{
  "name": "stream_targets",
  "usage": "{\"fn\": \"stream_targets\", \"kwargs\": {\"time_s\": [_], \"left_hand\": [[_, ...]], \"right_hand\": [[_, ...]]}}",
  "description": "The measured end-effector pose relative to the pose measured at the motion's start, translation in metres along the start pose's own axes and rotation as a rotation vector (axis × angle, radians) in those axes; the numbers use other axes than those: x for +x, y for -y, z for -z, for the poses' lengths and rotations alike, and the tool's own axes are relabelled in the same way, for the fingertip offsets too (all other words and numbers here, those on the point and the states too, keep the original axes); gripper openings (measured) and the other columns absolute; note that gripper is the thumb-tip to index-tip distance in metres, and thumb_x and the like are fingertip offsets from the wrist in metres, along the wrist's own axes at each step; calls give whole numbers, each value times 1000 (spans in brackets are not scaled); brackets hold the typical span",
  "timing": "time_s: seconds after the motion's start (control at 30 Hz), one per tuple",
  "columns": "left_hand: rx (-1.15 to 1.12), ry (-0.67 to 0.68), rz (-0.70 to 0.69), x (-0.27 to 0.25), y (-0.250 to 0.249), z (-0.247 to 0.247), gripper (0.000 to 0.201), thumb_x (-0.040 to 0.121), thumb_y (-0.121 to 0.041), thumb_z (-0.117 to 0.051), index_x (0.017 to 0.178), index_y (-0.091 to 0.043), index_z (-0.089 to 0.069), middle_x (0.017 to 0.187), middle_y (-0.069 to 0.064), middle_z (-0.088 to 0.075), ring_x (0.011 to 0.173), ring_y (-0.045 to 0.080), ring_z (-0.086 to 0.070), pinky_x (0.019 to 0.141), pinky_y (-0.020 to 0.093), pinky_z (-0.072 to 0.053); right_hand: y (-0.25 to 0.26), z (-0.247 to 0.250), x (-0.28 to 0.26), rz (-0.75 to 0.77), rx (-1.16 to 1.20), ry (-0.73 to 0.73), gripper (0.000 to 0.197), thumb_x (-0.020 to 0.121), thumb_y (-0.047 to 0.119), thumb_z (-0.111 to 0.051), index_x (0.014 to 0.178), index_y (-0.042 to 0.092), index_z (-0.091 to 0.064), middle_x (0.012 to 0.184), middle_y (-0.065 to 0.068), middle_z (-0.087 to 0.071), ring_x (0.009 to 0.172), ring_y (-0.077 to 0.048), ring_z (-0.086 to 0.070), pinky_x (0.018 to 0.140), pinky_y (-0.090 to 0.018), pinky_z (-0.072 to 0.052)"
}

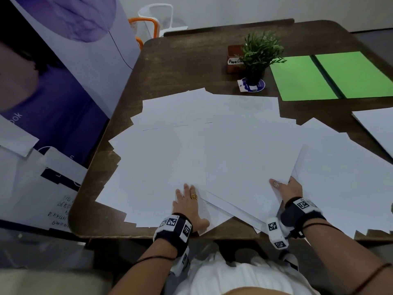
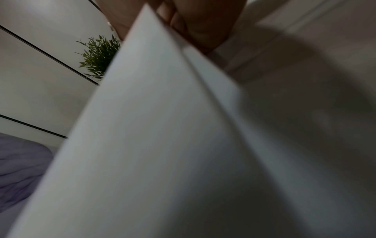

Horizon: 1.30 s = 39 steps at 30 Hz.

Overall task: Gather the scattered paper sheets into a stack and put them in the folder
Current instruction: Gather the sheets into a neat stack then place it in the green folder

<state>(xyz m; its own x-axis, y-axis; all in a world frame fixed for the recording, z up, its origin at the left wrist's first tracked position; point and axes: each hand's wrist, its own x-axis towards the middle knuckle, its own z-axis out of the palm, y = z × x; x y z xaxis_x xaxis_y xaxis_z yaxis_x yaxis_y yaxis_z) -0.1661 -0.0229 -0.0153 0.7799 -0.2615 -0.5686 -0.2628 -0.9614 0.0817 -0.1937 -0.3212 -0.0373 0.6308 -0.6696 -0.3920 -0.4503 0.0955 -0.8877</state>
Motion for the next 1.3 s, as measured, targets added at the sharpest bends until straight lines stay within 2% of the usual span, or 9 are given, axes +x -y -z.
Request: {"fn": "stream_targets", "kwargs": {"time_s": [0.2, 0.37, 0.6, 0.67, 0.83, 1.0, 1.13, 1.23, 1.3], "left_hand": [[-45, -59, 49, 0, -1, 0, 98, 86, -62, -42, 149, -7, 8, 157, 10, 15, 143, 38, 7, 117, 45, -15], [-173, -69, 165, 2, -28, 9, 96, 84, -48, -48, 148, 0, 6, 156, 17, 5, 141, 45, 1, 113, 43, -27], [-73, 27, 236, 10, -38, 29, 95, 89, -29, -54, 143, 5, 17, 154, 27, 2, 140, 46, -11, 117, 45, -16], [-75, 17, 247, 11, -35, 27, 90, 90, -21, -52, 145, 0, 16, 155, 23, -1, 140, 44, -15, 115, 43, -22], [-216, -223, 205, 10, -22, 23, 75, 90, -7, -44, 150, -12, 3, 136, 11, -42, 120, 28, -47, 98, 34, -43], [-405, -297, 181, 5, -20, 36, 64, 87, 4, -37, 147, -17, -26, 117, 17, -59, 106, 30, -58, 87, 29, -46], [-519, -258, -85, -5, -53, 34, 53, 94, -15, -47, 145, -16, -32, 125, 14, -59, 112, 26, -57, 91, 22, -41], [-627, -17, -238, -11, -73, 26, 72, 89, -54, -53, 147, -18, -31, 140, 5, -48, 127, 19, -47, 104, 24, -34], [-671, 112, -255, -11, -76, 22, 71, 89, -61, -42, 145, -19, -34, 147, 1, -40, 134, 14, -38, 108, 24, -25]], "right_hand": [[3, 2, -3, 14, -3, 5, 40, 81, 4, -70, 117, -5, -57, 118, -20, -61, 106, -30, -59, 86, -27, -41], [1, 3, -2, -7, 52, 18, 40, 80, 4, -71, 117, -4, -57, 118, -19, -62, 95, -21, -56, 87, -28, -42], [0, 5, -1, 4, 130, -3, 37, 81, 3, -69, 116, 4, -58, 118, -14, -62, 98, -21, -58, 94, -32, -44], [1, 9, 1, 53, 74, 4, 40, 85, 6, -66, 122, 8, -53, 121, -12, -60, 101, -20, -56, 97, -31, -42], [10, 22, 5, 138, -132, 75, 58, 92, 15, -58, 143, 9, -33, 144, -9, -42, 131, -25, -41, 112, -33, -28], [23, 14, -8, 180, -252, 192, 64, 94, 15, -54, 148, 6, -19, 151, -10, -28, 139, -23, -27, 99, -15, -18], [18, -19, -21, 154, -217, 328, 53, 96, 19, -50, 144, 6, -29, 146, -10, -38, 133, -23, -38, 106, -22, -26], [22, -37, -25, 8, -120, 362, 67, 95, 49, -42, 147, 10, -24, 153, -6, -27, 141, -22, -26, 115, -34, -20], [26, -41, -25, -12, -171, 376, 75, 89, 55, -50, 144, 9, -29, 147, -6, -35, 138, -24, -32, 112, -36, -25]]}}
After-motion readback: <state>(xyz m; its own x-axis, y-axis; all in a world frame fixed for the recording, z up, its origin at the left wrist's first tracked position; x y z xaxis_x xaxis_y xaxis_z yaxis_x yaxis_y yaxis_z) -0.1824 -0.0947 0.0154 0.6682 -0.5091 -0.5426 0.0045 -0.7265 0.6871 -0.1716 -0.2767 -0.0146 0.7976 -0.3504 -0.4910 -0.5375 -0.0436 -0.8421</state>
